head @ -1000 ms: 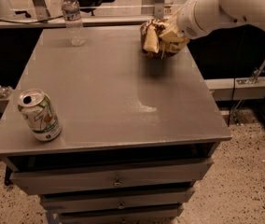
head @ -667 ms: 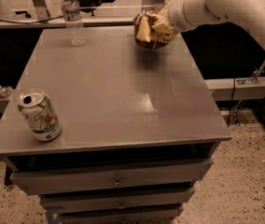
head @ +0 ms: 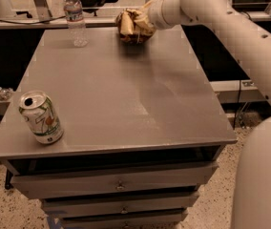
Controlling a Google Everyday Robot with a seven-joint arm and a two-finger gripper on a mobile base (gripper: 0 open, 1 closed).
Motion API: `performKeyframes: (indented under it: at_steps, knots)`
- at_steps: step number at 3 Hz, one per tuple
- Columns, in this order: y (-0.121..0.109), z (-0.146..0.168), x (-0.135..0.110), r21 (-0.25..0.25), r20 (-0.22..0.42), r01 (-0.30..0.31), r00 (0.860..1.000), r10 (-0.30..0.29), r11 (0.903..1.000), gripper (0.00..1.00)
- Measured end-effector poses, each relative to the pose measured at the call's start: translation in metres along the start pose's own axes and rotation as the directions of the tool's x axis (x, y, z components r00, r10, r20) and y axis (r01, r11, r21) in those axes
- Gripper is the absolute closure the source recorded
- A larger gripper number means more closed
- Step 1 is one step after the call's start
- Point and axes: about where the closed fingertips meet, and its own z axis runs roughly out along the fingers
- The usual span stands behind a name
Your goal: Move brown chip bag near water bottle
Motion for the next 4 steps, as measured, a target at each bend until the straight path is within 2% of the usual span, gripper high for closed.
performKeyframes:
  at_steps: [2,3,4]
  knots:
    - [0.027,0.058,-0.026,-0.07,0.094,0.033,0.995,-0.026,0.997,1.0]
    - [0.041,0.071,-0.035,-0.105,0.116,0.045,0.993,-0.033,0.9934,1.0]
    - [0.053,0.075,-0.046,-0.135,0.141,0.05,0.989,-0.031,0.9896,0.83]
